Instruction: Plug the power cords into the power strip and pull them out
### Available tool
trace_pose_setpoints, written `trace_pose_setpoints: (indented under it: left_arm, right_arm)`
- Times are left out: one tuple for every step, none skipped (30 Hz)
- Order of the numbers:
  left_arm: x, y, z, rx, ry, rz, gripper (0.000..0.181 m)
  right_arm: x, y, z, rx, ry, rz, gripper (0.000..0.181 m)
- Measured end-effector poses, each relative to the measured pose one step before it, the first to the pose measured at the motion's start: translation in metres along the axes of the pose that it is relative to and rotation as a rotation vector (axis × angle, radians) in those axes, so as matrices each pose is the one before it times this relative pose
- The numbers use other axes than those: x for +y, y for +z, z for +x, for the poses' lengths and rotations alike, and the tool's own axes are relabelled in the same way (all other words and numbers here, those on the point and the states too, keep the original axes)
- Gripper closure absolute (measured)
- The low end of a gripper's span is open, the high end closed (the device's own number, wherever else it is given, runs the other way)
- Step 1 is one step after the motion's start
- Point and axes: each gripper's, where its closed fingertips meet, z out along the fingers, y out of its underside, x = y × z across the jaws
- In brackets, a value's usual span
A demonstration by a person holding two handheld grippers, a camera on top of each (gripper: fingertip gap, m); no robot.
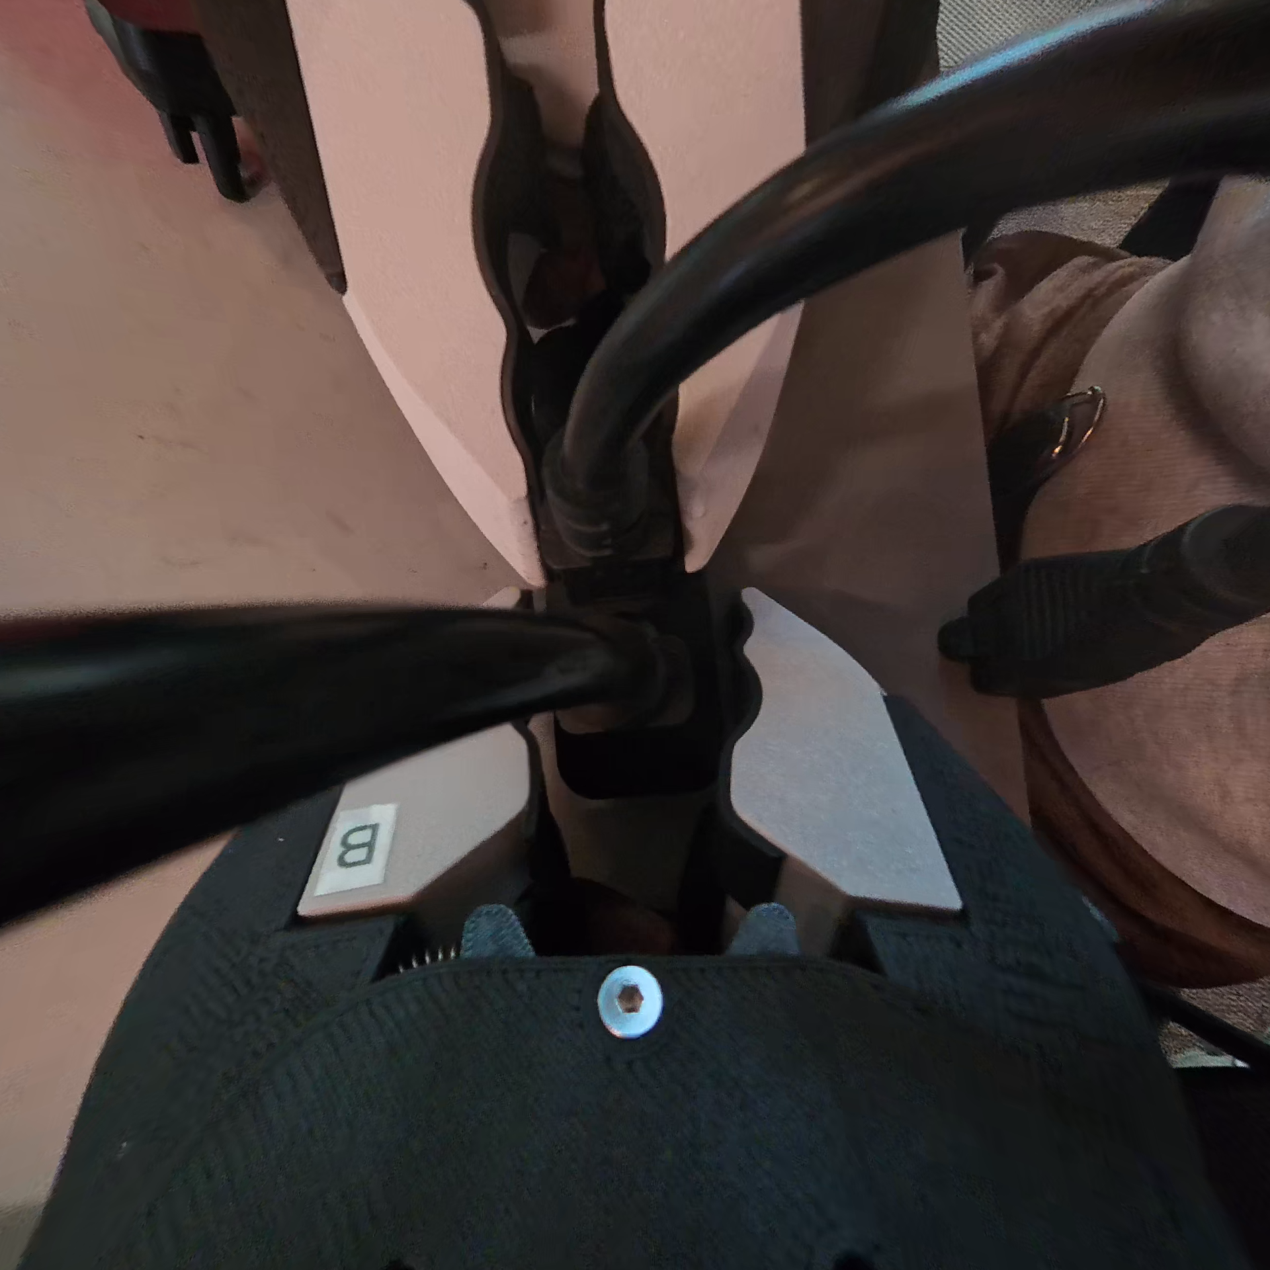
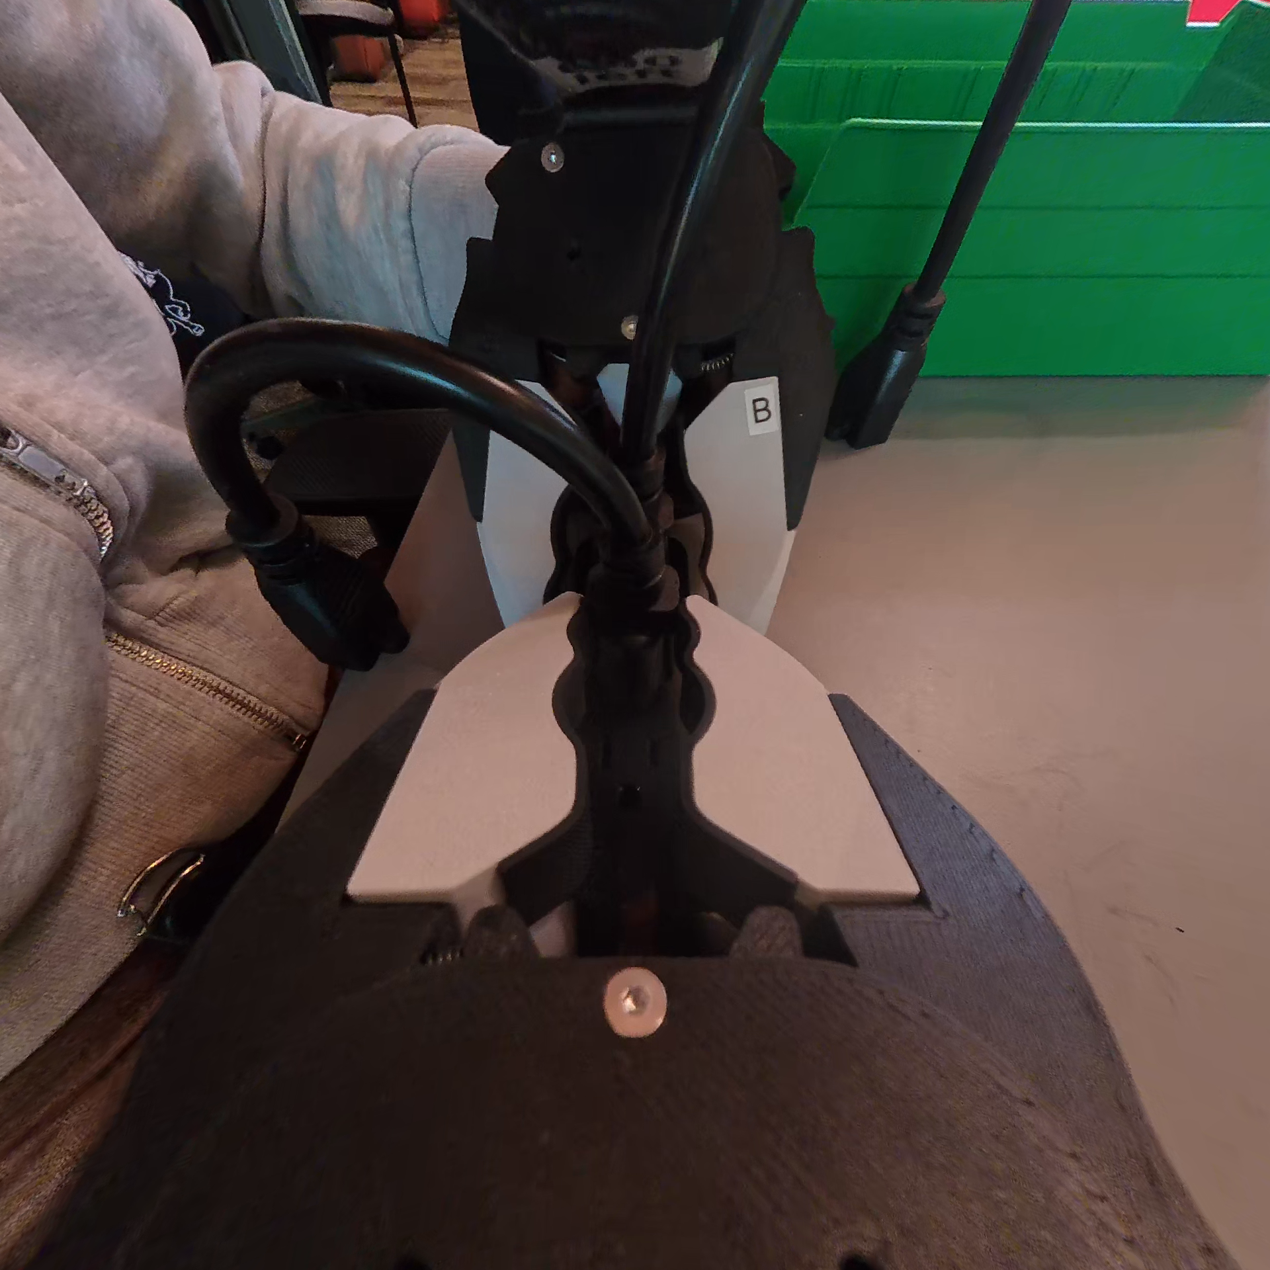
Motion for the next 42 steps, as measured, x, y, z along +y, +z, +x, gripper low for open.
trace_pose_setpoints:
  left_arm:
    - [-0.00015,-0.00015,0.00014,-0.0021,0.0055,0.0017,0.13]
    - [-0.00019,-0.00009,-0.00048,-0.0063,0.0024,0.0016,0.131]
    - [-0.00012,-0.00014,-0.00078,-0.008,0.0008,0.0016,0.131]
    - [-0.00058,-0.00029,-0.00064,-0.0069,0.0017,0.0046,0.131]
    - [-0.00091,-0.00068,-0.00027,-0.0045,0.003,0.0098,0.131]
    - [-0.00099,-0.00085,0.00035,0.0003,0.0034,0.0113,0.134]
    - [-0.00037,-0.00041,0.00086,0.0064,0.0028,0.0056,0.137]
    - [0.00012,0.00012,-0.00012,0.0022,-0.0022,-0.0029,0.137]
    - [0.00008,0.00014,-0.00004,0.0028,-0.0022,-0.0026,0.137]
    - [-0.0001,0.00013,-0.0002,0.0015,-0.0025,0.0007,0.137]
    - [0.0001,0.00018,-0.00015,-0.0004,-0.0041,-0.0017,0.137]
    - [0.00013,0.00012,-0.00038,-0.0034,0.0009,-0.0047,0.137]
    - [0.0,0.00023,0.0,-0.0026,0.0033,-0.0029,0.137]
    - [0.00001,0.00007,-0.00007,0.0023,-0.0029,-0.0001,0.137]
    - [0.0001,-0.00006,-0.0002,0.0006,-0.0028,0.0002,0.136]
    - [0.00025,-0.0001,-0.00051,-0.0049,-0.0005,0.0022,0.137]
    - [0.00019,-0.00018,-0.00075,-0.0036,-0.0065,0.0039,0.137]
    - [-0.00009,0.00018,-0.00003,-0.0032,0.005,-0.0008,0.136]
    - [-0.00039,0.00021,0.00038,0.005,-0.001,0.0038,0.137]
    - [-0.00039,0.00077,0.00076,0.0104,-0.0009,-0.0031,0.137]
    - [-0.0003,0.00061,0.0007,0.0099,0.0016,-0.005,0.136]
    - [-0.00001,0.00001,0.00004,0.0066,-0.0009,-0.001,0.136]
    - [0.00007,-0.00022,-0.00004,0.0047,-0.0019,-0.0011,0.136]
    - [0.00016,0.0001,-0.00011,-0.0036,0.0054,-0.0086,0.136]
    - [0.0001,-0.00005,0.00004,-0.0054,0.0099,-0.0063,0.135]
    - [-0.00011,-0.00006,0.00049,0.0022,-0.0002,0.0055,0.135]
    - [-0.00014,0.00004,0.00072,0.0014,0.0032,0.0056,0.135]
    - [-0.00006,0.00006,0.00027,-0.0013,0.0031,0.0039,0.134]
    - [-0.00009,-0.00029,0.00016,0.0009,-0.002,0.0071,0.136]
    - [-0.00025,-0.00024,-0.00009,0.0016,-0.0027,0.0046,0.136]
    - [-0.00158,-0.00062,0.00078,0.0065,-0.0004,0.0109,0.136]
    - [-0.00053,-0.00038,0.00035,0.0081,-0.0053,0.005,0.136]
    - [0.00203,0.00098,-0.00025,0.0033,-0.004,-0.019,0.136]
    - [0.00017,0.00015,-0.00057,-0.0097,0.0126,-0.011,0.136]
    - [0.00015,0.00021,0.00007,-0.0056,0.0094,-0.0045,0.135]
    - [-0.00003,-0.00004,0.0001,-0.0001,-0.0022,0.004,0.135]
    - [0.00005,-0.00003,0.00014,0.0011,-0.0028,0.0054,0.134]
    - [-0.00001,-0.00021,0.00005,-0.0002,-0.0013,0.0041,0.134]
    - [-0.00005,-0.00036,0.00002,-0.0017,0.0004,0.0042,0.136]
    - [-0.00064,-0.0006,0.00001,-0.0006,-0.0009,0.0067,0.136]
    - [-0.00199,-0.00109,0.0002,0.0026,-0.0029,0.0164,0.136]
    - [-0.00112,-0.00082,0.0001,0.006,-0.0076,0.0103,0.136]
  right_arm:
    - [-0.00011,0.00022,0.00006,-0.0014,0.0015,0.0002,0.157]
    - [-0.0002,0.00041,-0.00003,-0.0011,0.0001,0.0002,0.157]
    - [-0.00026,0.00054,-0.00002,-0.0015,-0.0008,0.0002,0.157]
    - [-0.00039,0.00061,-0.00021,-0.002,-0.0011,0.0001,0.157]
    - [-0.00031,0.00071,-0.0001,-0.0019,-0.0014,0.0,0.157]
    - [-0.0002,0.00045,-0.00004,-0.0002,-0.0012,0.0,0.157]
    - [-0.00016,0.00014,0.00009,0.0009,-0.0007,-0.0001,0.157]
    - [-0.00006,0.00009,0.00007,0.0001,0.0001,-0.0009,0.157]
    - [0.00007,-0.00011,0.00016,-0.0006,0.0006,-0.0024,0.157]
    - [0.00004,-0.00018,0.00011,-0.0005,-0.0007,-0.0052,0.157]
    - [-0.0002,0.00001,0.00003,-0.0003,-0.0043,-0.0081,0.157]
    - [-0.00055,0.00017,-0.00073,-0.0044,-0.0131,-0.009,0.154]
    - [-0.00017,0.00051,-0.00071,-0.0023,-0.0222,-0.0129,0.152]
    - [0.00084,0.00067,0.00134,0.0084,-0.026,-0.0183,0.152]
    - [0.00041,0.00033,0.00128,0.0032,-0.0196,-0.0129,0.156]
    - [-0.0002,0.00009,0.00032,-0.0052,0.0022,-0.0009,0.156]
    - [-0.00022,-0.00034,0.00011,-0.0005,0.0158,0.0116,0.157]
    - [0.0003,-0.00141,-0.00032,0.0018,0.0092,0.0152,0.157]
    - [0.00069,-0.00189,-0.00067,0.0014,0.0039,0.008,0.157]
    - [0.00057,-0.0014,-0.00075,-0.0016,0.0068,0.0022,0.157]
    - [0.0002,-0.00054,-0.0003,-0.0044,0.0062,-0.0002,0.157]
    - [-0.00019,0.00035,0.00005,-0.0066,0.0031,-0.0003,0.157]
    - [-0.00061,0.00081,0.00028,-0.0065,0.0011,-0.0006,0.157]
    - [-0.00075,0.00131,0.00015,-0.0026,-0.0018,-0.0022,0.158]
    - [-0.00057,0.00104,-0.00022,0.0008,-0.0054,-0.0031,0.158]
    - [-0.00031,0.00028,-0.0005,0.0006,-0.0047,0.0003,0.158]
    - [-0.00001,-0.00029,-0.00064,-0.0016,0.0,0.0037,0.158]
    - [-0.00001,-0.00058,-0.00043,-0.0002,-0.0005,0.0051,0.159]
    - [0.00002,-0.00101,-0.00007,0.0013,0.004,0.0094,0.159]
    - [-0.00016,-0.00135,-0.00011,-0.0027,0.0122,0.0153,0.159]
    - [-0.00075,-0.0013,-0.00031,-0.0088,0.0171,0.016,0.159]
    - [-0.00022,0.00011,0.00014,-0.0087,0.0119,0.0029,0.159]
    - [0.00048,0.00151,0.00056,-0.0031,-0.0034,-0.0103,0.159]
    - [-0.0001,0.00188,0.00018,-0.0007,-0.0103,-0.0085,0.158]
    - [-0.00041,0.0011,0.00009,-0.0014,-0.0015,-0.002,0.159]
    - [-0.00019,0.0002,-0.00013,0.0005,0.0007,0.0022,0.159]
    - [-0.00007,-0.00031,-0.00012,0.0011,0.0006,0.0032,0.159]
    - [-0.00008,-0.00055,-0.00012,0.0008,-0.001,0.0044,0.159]
    - [-0.00018,-0.00106,-0.0001,0.0001,0.0002,0.0087,0.159]
    - [-0.00062,-0.00163,-0.00011,-0.0033,0.006,0.0142,0.159]
    - [-0.00117,-0.00146,-0.00003,-0.0046,0.0086,0.0163,0.159]
    - [-0.0007,-0.00041,0.00024,-0.0039,0.0082,0.0072,0.159]
